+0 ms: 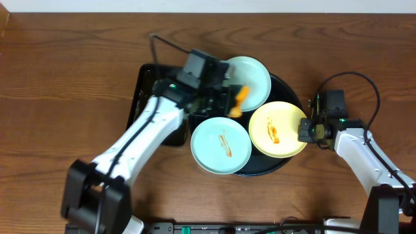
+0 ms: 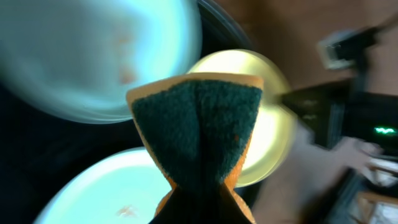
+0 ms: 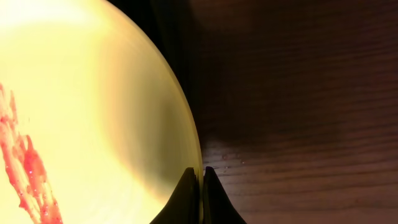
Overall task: Clean dirty plates on tray and stack at the side
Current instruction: 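Scrub the yellow plate with the sponge held in the left gripper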
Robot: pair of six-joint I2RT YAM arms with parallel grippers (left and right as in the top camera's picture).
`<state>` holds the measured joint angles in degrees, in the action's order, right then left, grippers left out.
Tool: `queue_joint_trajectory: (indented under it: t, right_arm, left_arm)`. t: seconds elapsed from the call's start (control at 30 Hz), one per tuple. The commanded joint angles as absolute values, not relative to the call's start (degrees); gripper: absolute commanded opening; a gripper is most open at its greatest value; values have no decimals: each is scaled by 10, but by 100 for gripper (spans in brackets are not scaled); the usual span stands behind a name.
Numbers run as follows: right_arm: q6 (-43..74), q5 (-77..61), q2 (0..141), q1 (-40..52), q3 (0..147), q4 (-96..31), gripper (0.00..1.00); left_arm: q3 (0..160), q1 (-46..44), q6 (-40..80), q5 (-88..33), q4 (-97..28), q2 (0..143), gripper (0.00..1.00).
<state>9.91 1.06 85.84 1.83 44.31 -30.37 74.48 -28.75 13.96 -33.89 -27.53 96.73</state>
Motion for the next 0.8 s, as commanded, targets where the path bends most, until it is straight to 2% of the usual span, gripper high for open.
queue_joint_trajectory:
  t: [0.0,0.1,0.27,0.77]
  right_arm:
    - [91,14,866,16,441,-313,1]
    - [91,14,866,16,441,-312,1]
    - [91,14,866,16,441,-313,1]
    - [91,14,866,16,441,-317,1]
  left_arm:
    - [757,-305,175,-478,-237,1006,7]
    - [757,-323,214,-547,-166,1040,7]
    - [757,-354,270,-583,-76,1085,7]
    - [757,-406,319,-576,-65,1210,7]
